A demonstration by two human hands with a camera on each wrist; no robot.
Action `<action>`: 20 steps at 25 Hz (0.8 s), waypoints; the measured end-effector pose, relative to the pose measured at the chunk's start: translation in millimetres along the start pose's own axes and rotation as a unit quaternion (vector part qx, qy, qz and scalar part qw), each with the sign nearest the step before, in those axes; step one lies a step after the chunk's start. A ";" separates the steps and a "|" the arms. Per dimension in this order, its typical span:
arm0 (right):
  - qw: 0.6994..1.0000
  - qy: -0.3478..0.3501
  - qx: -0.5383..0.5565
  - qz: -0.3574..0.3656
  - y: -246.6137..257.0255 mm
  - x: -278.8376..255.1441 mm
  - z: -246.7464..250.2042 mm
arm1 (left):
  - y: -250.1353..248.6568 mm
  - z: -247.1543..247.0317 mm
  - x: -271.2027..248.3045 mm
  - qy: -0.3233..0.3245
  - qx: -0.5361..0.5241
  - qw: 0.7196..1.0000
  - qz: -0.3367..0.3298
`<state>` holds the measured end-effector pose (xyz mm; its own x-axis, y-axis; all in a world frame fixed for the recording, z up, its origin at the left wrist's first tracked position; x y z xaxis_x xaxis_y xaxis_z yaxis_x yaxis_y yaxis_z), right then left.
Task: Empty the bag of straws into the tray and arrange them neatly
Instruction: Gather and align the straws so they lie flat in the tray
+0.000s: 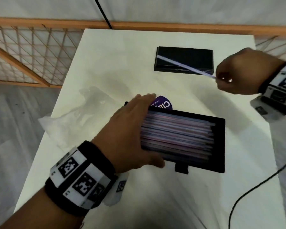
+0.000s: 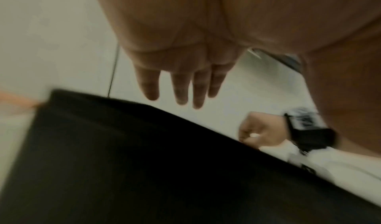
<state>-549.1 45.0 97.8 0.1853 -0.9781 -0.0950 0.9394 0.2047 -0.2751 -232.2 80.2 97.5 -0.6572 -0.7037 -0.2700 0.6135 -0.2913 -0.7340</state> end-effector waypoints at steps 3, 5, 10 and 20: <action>0.999 -0.027 0.034 0.016 5.5 -59.6 60.8 | 22.6 20.0 -13.1 -0.097 -0.203 0.974 -0.031; 0.999 0.020 0.028 0.029 39.4 -84.7 81.0 | 35.3 24.5 -11.0 -0.154 -0.352 0.923 -0.012; 0.970 0.218 -0.019 0.102 137.1 -94.3 60.5 | 32.7 16.8 1.4 -0.115 -0.280 0.953 -0.006; 0.986 0.127 0.109 -0.014 200.5 -100.7 40.9 | 57.3 0.3 4.2 -0.040 -0.140 0.989 -0.027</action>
<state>-367.6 182.9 91.3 0.1055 -0.9368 -0.3336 0.9879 0.1371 -0.0725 -199.7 60.4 54.4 -0.6426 -0.7437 -0.1842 0.4264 -0.1474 -0.8924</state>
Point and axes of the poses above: each hand's wrist, its own x-axis towards the middle knuckle, its own z-axis out of the back of the hand, y = z × x, the point moved 3 cm from there along x, towards the middle knuckle, and after that the axes turned 15 degrees about -x, right-handed, at the moved point
